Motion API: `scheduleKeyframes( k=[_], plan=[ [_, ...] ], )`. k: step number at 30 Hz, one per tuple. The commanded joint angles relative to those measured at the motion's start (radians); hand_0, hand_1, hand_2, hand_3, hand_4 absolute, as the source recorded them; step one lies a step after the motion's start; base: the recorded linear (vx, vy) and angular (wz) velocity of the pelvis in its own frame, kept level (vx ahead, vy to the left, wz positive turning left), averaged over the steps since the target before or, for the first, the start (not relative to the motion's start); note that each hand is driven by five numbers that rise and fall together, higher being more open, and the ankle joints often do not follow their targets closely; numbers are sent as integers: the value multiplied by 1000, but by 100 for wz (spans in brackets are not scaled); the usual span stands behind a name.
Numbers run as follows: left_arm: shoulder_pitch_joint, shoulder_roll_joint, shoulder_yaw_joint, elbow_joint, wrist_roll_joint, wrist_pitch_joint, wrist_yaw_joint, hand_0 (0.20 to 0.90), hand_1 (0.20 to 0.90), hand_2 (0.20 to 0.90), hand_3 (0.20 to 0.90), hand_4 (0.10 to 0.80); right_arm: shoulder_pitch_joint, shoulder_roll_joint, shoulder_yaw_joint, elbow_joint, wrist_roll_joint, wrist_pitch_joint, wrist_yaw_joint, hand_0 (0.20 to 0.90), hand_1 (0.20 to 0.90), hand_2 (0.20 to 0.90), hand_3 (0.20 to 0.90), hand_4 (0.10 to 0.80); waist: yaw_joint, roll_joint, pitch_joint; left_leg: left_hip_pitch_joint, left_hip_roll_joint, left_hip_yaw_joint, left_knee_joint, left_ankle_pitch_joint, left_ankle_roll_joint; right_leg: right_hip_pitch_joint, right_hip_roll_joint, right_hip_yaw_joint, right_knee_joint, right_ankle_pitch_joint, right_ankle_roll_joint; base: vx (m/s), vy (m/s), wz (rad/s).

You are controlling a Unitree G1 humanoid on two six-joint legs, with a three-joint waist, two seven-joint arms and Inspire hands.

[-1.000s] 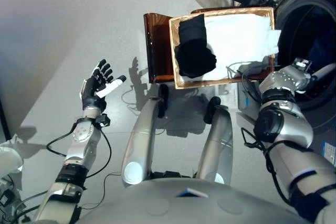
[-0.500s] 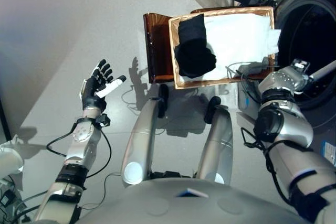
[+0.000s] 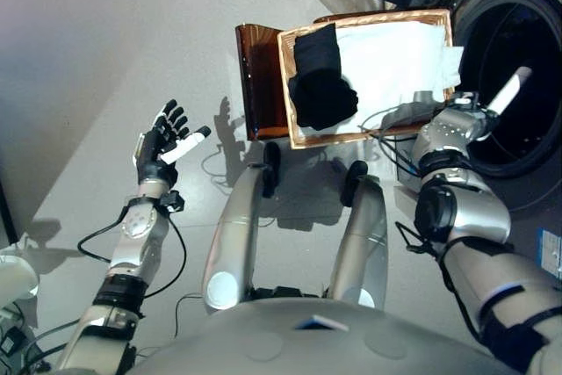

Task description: Pick up the clothes and place them into the washing machine

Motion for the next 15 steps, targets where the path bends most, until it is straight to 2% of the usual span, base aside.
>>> scheduleKeyframes(
  k=[1, 6, 15],
  plan=[
    [-2, 42, 62, -62, -16, -93, 10, 900, 900, 900, 900, 800, 39, -53, 67, -46, -86, -23, 47, 900, 900, 900, 900, 800, 12, -10, -45, 59, 2, -17, -48, -65, -60, 9, 23, -8, -78, 74, -50, 0, 0, 0],
    [1, 29, 67, -48, -18, -92, 7, 900, 900, 900, 900, 800, 87, -21, 129, -85, -184, 10, 47, 900, 900, 900, 900, 800, 9, -17, -43, 68, 4, -18, -55, -60, -61, 19, 24, -14, -84, 76, -52, 0, 0, 0],
    [3, 27, 82, -30, 22, -111, -9, 900, 900, 900, 900, 800, 166, -98, 391, -75, -770, 204, -18, 900, 900, 900, 900, 800, 3, -35, -34, 87, 11, -21, -67, -46, -66, 44, 23, -28, -101, 90, -51, -1, 0, -1]
  ],
)
